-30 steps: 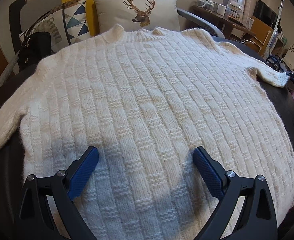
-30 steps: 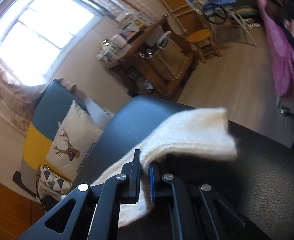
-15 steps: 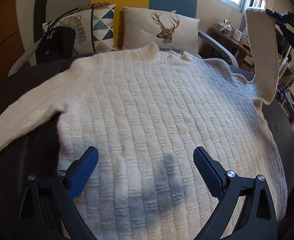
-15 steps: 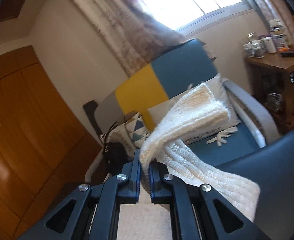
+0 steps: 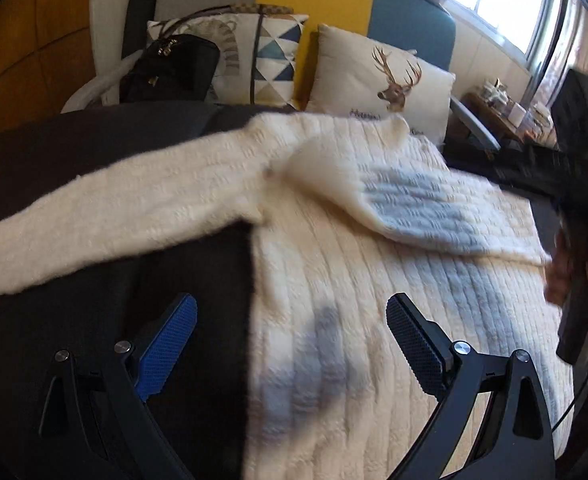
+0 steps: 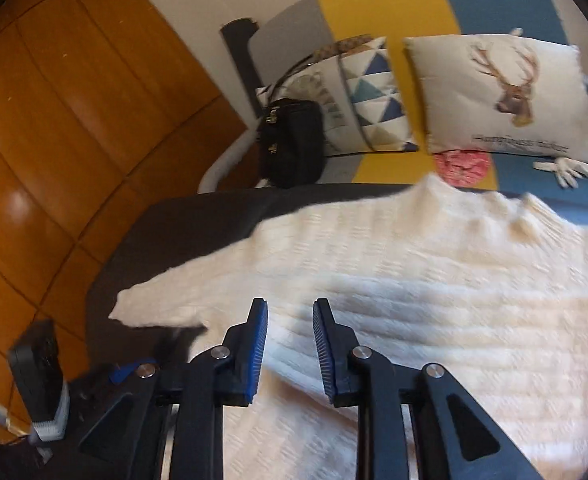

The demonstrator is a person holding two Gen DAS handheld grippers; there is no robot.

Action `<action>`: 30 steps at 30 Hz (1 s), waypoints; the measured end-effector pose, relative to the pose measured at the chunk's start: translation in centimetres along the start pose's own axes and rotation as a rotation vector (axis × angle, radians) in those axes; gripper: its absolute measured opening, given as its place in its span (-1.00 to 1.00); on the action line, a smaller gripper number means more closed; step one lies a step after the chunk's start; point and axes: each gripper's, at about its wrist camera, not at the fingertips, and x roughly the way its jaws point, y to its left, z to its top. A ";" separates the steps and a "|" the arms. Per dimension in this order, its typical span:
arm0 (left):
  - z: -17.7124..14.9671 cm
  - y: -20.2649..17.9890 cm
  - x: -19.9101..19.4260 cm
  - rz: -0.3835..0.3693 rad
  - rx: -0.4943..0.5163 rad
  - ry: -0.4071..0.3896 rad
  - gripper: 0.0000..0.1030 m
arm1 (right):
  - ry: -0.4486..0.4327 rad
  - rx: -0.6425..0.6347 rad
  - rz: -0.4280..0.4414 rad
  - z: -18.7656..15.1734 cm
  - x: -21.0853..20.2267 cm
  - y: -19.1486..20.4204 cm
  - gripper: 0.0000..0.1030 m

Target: Fold clothes

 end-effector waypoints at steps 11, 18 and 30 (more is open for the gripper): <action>6.5 3.2 4.0 0.046 -0.001 0.002 0.90 | -0.037 0.153 -0.243 -6.6 -7.9 -5.5 -0.53; 8.4 1.3 6.5 -0.037 0.185 0.007 0.90 | -0.053 0.277 -0.263 -10.1 -10.1 -9.0 -0.53; 8.3 1.5 9.6 -0.193 0.126 0.102 0.06 | -0.038 0.242 -0.326 -10.7 -9.3 -9.6 -0.53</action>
